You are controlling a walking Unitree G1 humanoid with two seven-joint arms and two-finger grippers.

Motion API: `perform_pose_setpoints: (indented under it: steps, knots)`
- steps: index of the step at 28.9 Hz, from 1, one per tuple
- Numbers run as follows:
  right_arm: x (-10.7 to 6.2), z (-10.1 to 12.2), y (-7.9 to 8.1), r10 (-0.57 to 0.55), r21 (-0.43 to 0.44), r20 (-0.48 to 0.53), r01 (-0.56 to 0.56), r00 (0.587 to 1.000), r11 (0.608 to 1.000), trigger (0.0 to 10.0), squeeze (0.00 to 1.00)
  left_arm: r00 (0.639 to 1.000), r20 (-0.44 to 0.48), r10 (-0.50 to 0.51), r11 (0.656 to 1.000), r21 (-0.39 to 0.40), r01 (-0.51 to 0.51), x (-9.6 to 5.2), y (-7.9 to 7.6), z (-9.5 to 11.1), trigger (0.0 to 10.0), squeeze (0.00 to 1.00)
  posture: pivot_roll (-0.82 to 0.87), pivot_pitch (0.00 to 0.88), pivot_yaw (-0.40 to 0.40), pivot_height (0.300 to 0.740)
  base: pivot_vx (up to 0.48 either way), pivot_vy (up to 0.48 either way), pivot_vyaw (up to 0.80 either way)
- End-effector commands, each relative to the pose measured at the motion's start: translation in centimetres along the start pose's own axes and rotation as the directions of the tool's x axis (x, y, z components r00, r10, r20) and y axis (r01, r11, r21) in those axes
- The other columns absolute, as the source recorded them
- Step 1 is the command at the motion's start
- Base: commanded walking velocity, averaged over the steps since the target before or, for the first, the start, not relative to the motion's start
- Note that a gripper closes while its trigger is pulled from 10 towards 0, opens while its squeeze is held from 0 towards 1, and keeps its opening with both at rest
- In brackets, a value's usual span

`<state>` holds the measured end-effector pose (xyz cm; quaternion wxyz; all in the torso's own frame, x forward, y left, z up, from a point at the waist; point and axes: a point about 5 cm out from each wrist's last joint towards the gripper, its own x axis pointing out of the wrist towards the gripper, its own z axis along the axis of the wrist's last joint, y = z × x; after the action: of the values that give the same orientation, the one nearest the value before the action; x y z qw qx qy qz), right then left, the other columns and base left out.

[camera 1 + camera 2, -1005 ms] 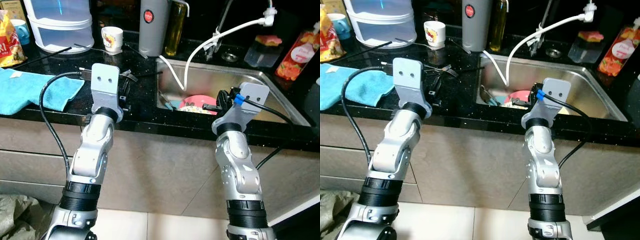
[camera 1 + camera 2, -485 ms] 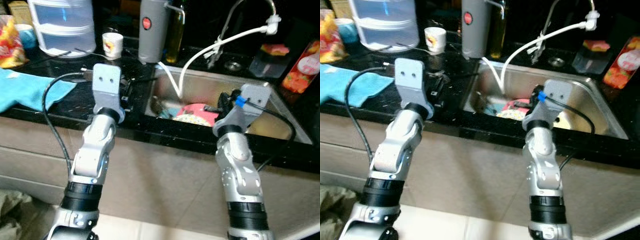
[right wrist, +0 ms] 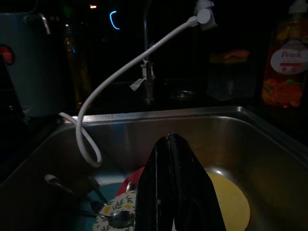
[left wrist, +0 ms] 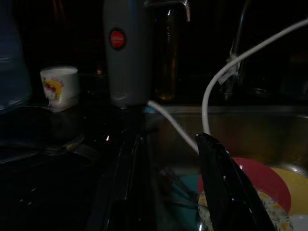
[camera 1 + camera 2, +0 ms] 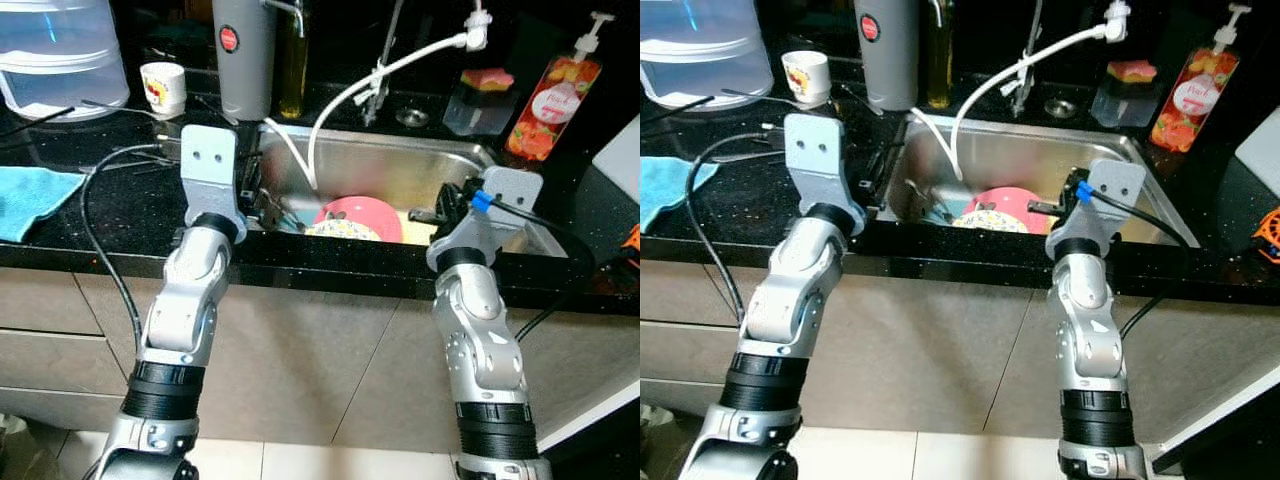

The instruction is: Kitchen organization

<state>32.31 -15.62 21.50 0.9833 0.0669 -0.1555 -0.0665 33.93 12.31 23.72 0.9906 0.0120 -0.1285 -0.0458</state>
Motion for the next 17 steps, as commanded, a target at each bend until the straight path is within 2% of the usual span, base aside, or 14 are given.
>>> perform_pose_setpoints:
  steps: [1, 2, 4, 5, 6, 7, 8, 9, 10, 11, 13, 14, 15, 17]
  knots:
    - [0.0, 0.0, -0.1, 0.0, -0.007, -0.002, 0.0, 1.0, 1.0, 10.0, 0.0, 0.999, -0.049, 0.005, 1.0, -0.012, -0.005, 0.1, -0.1, -0.5, 10.0, 0.0, 0.17, 0.0, -0.077, 0.74, 0.0, 0.0, 0.0]
    - [0.0, 0.1, -0.1, 0.011, -0.014, -0.004, -0.011, 1.0, 1.0, 10.0, 0.0, 0.993, -0.121, 0.009, 1.0, 0.014, -0.008, 0.3, 0.1, -1.0, 10.0, 0.0, 0.17, 0.0, -0.081, 0.74, 0.0, 0.0, 0.0]
    - [0.1, 0.1, 0.0, 0.026, -0.02, -0.009, -0.026, 1.0, 0.999, 10.0, 0.0, 0.979, -0.203, 0.024, 0.995, 0.101, -0.004, 0.4, 0.3, -1.8, 10.0, 0.0, 0.17, 0.0, -0.081, 0.74, 0.0, 0.0, 0.0]
    - [0.1, 0.1, 0.0, 0.026, -0.02, -0.009, -0.026, 1.0, 0.999, 10.0, 0.0, 0.979, -0.203, 0.024, 0.995, 0.101, -0.004, 0.4, 0.3, -1.8, 10.0, 0.0, 0.17, 0.0, -0.081, 0.74, 0.0, 0.0, 0.0]
    - [0.1, 0.1, 0.1, 0.033, -0.024, -0.012, -0.033, 0.999, 0.999, 10.0, 0.0, 0.976, -0.216, 0.018, 0.993, 0.117, 0.008, 0.5, 0.4, -1.9, 10.0, 0.0, 0.17, 0.0, -0.083, 0.74, 0.0, 0.0, 0.0]
    - [0.2, 0.1, 0.1, 0.042, -0.038, -0.017, -0.042, 0.999, 0.998, 10.0, 0.0, 0.974, -0.228, 0.009, 0.986, 0.166, 0.03, 0.4, 0.5, -1.9, 10.0, 0.0, 0.17, 0.0, -0.086, 0.74, 0.0, 0.0, 0.0]
    - [0.2, 0.1, 0.1, 0.042, -0.038, -0.017, -0.042, 0.999, 0.998, 10.0, 0.0, 0.974, -0.228, 0.009, 0.986, 0.166, 0.03, 0.4, 0.5, -1.9, 10.0, 0.0, 0.17, 0.0, -0.086, 0.74, 0.0, 0.0, 0.0]
    - [0.4, 0.1, 0.2, 0.057, -0.055, -0.03, -0.058, 0.998, 0.997, 10.0, 0.0, 0.981, -0.195, 0.003, 0.967, 0.249, 0.046, 0.4, 0.7, -1.4, 10.0, 0.0, 0.18, 0.0, -0.09, 0.74, 0.0, 0.0, 0.0]
    - [0.5, 0.2, 0.3, 0.061, -0.058, -0.035, -0.063, 0.998, 0.996, 10.0, 0.0, 0.985, -0.17, 0.018, 0.955, 0.294, 0.034, 0.4, 0.9, -1.1, 10.0, 0.0, 0.18, 0.0, -0.09, 0.74, 0.0, 0.0, 0.0]
    - [0.7, 0.4, 0.4, 0.067, -0.054, -0.033, -0.069, 0.997, 0.996, 10.0, 0.0, 0.994, -0.104, 0.038, 0.948, 0.319, -0.002, 0.4, 1.1, -0.3, 10.0, 0.0, 0.18, 0.0, -0.091, 0.74, 0.0, 0.0, 0.0]
    - [0.9, 0.8, 0.6, 0.075, -0.048, -0.023, -0.076, 0.997, 0.996, 10.0, 0.0, 0.998, -0.027, 0.058, 0.948, 0.315, -0.047, 0.4, 1.4, 0.8, 10.0, 0.0, 0.18, 0.0, -0.092, 0.74, 0.0, 0.0, 0.0]
    - [0.9, 0.8, 0.6, 0.075, -0.048, -0.023, -0.076, 0.997, 0.996, 10.0, 0.0, 0.998, -0.027, 0.058, 0.948, 0.315, -0.047, 0.4, 1.4, 0.8, 10.0, 0.0, 0.18, 0.0, -0.092, 0.74, 0.0, 0.0, 0.0]
    - [1.2, 1.6, 0.9, 0.08, -0.037, 0.003, -0.08, 0.997, 0.996, 10.0, 0.0, 0.997, 0.033, 0.064, 0.955, 0.288, -0.071, 0.2, 1.6, 1.8, 10.0, 0.0, 0.19, 0.0, -0.095, 0.74, 0.0, 0.0, 0.0]
    - [1.5, 2.5, 1.1, 0.085, -0.024, 0.038, -0.084, 0.996, 0.996, 10.0, 0.0, 0.994, 0.096, 0.058, 0.954, 0.29, -0.084, 0.1, 1.6, 2.9, 10.0, 0.0, 0.19, 0.0, -0.098, 0.74, 0.0, 0.0, 0.0]
